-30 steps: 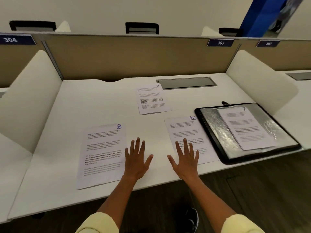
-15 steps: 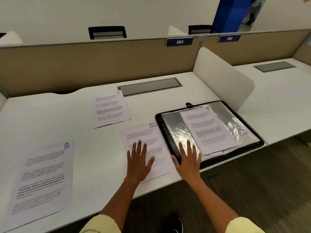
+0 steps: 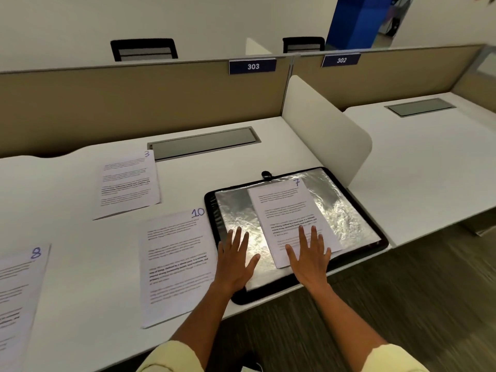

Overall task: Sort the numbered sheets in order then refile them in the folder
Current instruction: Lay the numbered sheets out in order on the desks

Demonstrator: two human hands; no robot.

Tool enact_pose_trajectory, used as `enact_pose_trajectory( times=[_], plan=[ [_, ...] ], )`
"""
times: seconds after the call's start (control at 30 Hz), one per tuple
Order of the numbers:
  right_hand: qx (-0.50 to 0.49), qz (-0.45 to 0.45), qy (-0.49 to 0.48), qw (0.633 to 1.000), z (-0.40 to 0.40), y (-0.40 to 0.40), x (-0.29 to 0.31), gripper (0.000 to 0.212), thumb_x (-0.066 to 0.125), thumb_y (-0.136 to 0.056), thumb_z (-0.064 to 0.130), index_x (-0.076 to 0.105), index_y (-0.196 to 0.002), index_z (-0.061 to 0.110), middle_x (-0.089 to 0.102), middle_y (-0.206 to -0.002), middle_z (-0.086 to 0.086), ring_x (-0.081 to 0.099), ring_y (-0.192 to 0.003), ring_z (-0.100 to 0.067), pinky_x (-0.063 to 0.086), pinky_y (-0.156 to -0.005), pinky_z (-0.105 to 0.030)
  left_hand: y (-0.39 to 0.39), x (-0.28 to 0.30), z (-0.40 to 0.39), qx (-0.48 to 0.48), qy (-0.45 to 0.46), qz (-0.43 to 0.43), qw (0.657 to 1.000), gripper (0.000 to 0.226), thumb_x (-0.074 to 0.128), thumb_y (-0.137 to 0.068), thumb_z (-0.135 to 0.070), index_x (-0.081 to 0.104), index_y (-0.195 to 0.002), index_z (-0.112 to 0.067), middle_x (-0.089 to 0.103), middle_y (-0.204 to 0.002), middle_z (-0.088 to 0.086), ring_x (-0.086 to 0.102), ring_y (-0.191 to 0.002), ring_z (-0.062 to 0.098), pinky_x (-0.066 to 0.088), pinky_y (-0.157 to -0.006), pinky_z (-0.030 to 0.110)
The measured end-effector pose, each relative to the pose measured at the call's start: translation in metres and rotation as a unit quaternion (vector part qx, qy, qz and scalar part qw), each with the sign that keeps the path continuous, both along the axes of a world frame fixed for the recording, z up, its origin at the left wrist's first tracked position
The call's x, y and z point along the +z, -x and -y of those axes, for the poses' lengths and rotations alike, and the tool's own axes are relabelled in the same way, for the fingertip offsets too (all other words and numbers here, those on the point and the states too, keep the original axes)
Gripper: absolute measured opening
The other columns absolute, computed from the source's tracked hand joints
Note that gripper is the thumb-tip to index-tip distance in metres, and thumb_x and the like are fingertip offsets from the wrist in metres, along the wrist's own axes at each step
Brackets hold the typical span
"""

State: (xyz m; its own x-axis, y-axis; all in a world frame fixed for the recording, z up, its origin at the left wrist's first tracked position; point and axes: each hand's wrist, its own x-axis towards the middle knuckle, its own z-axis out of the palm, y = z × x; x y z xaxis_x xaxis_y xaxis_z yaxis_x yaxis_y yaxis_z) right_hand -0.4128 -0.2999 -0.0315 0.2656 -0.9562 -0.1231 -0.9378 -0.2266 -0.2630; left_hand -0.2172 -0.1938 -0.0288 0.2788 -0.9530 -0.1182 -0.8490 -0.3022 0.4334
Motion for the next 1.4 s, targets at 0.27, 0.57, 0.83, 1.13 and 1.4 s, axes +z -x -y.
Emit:
enact_pose_trajectory(
  times=[0.27,0.57,0.83,1.13,1.4],
  plan=[
    [-0.044,0.013,-0.015,0.999,0.041,0.026,-0.006,0.072,0.033,-0.101,0.057,0.001,-0.159,0.029,-0.003,-0.166,-0.012,0.002,-0.152,-0.034,0.006,-0.120,-0.059,0.029,-0.003,0.030,-0.047,-0.033,0.000,0.998,0.076,0.029,-0.100,-0.057,-0.007,-0.156,-0.022,-0.025,-0.158,-0.004,-0.029,-0.144,0.017,-0.011,-0.120,0.048],
    [-0.077,0.037,-0.029,0.996,0.065,0.032,0.000,0.064,0.047,-0.101,0.043,0.021,-0.156,0.021,0.023,-0.160,-0.015,0.024,-0.144,-0.034,0.022,-0.117,-0.053,0.035,-0.012,0.045,-0.062,-0.058,0.000,0.996,0.082,0.035,-0.097,-0.060,-0.008,-0.156,-0.022,-0.020,-0.162,-0.001,-0.027,-0.146,0.018,-0.012,-0.120,0.047],
    [-0.125,0.106,0.029,0.986,0.078,0.041,0.009,0.044,0.057,-0.098,0.020,0.047,-0.141,0.016,0.052,-0.132,-0.012,0.045,-0.121,-0.031,0.036,-0.097,-0.047,0.034,-0.015,0.053,-0.069,-0.072,0.013,0.995,0.085,0.041,-0.095,-0.059,-0.005,-0.156,-0.021,-0.018,-0.162,0.001,-0.023,-0.147,0.019,-0.013,-0.120,0.046],
    [-0.206,0.256,0.032,0.944,0.081,0.048,0.018,0.015,0.060,-0.097,0.017,0.071,-0.097,0.007,0.070,-0.096,-0.011,0.060,-0.081,-0.024,0.047,-0.072,-0.035,0.031,-0.014,0.056,-0.066,-0.045,-0.016,0.997,0.082,0.041,-0.095,-0.061,0.000,-0.156,-0.023,-0.014,-0.163,0.000,-0.020,-0.148,0.017,-0.011,-0.120,0.044],
    [-0.256,0.305,0.073,0.914,0.069,0.051,0.027,0.020,0.057,-0.100,0.016,0.071,-0.094,0.005,0.062,-0.087,-0.005,0.057,-0.077,-0.023,0.044,-0.066,-0.031,0.033,0.000,0.049,0.014,0.077,-0.161,0.984,0.064,0.056,-0.094,-0.048,0.034,-0.149,-0.024,0.026,-0.158,-0.006,0.012,-0.150,0.016,0.019,-0.121,0.040]
  ],
)
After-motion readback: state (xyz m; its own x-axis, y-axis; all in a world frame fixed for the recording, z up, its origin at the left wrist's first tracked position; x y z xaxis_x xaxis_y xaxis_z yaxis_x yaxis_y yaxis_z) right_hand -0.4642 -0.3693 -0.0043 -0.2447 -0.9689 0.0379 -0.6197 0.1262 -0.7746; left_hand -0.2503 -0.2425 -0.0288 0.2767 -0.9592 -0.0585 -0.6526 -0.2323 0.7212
